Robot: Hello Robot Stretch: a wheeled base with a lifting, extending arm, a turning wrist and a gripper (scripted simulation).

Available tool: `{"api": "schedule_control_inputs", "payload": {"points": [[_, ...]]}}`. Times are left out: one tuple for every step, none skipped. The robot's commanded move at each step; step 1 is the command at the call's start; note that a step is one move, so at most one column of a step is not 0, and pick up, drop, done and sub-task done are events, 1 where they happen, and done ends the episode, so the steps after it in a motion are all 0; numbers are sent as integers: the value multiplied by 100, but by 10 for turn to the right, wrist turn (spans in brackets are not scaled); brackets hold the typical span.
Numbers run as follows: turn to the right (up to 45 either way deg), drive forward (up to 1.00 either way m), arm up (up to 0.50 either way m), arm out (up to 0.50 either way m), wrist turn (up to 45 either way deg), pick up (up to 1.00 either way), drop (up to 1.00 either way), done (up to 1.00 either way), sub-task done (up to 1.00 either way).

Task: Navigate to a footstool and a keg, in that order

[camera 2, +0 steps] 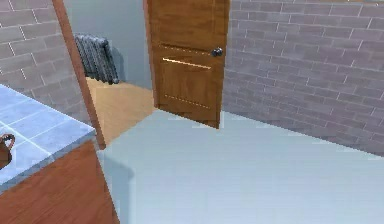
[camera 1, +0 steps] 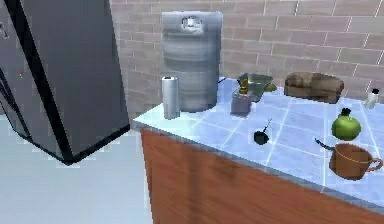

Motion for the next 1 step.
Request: {"api": "schedule_control_inputs", "payload": {"points": [[0,0,0,0,0,0,0,100,0]]}}
